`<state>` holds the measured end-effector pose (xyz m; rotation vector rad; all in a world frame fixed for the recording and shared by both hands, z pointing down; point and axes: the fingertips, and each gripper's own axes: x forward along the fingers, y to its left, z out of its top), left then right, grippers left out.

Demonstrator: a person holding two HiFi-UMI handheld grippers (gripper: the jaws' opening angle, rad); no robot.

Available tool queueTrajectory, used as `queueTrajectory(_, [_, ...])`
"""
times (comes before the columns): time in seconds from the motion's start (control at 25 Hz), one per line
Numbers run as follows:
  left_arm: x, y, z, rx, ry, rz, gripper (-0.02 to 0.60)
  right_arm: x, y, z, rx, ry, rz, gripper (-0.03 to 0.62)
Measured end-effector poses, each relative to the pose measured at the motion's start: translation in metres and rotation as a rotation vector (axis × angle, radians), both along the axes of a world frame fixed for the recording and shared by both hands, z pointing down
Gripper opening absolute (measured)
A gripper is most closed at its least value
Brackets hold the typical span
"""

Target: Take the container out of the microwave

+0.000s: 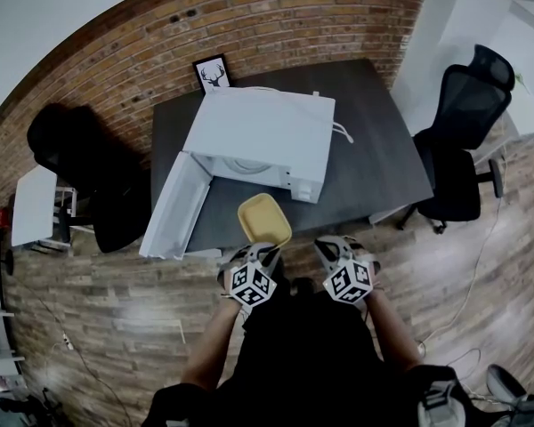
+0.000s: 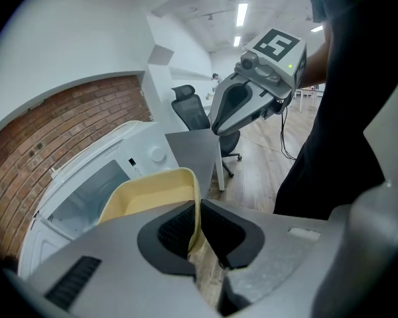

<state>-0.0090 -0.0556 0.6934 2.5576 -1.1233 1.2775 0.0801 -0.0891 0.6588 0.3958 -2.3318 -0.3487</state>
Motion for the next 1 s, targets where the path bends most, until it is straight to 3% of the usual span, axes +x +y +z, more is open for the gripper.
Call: queueTrajectory(1.0, [0.018, 0.006, -0.008, 0.017, -0.004, -0.02, 0.026, 0.025, 0.005, 0.004, -0.006, -0.029, 0.022, -0.002])
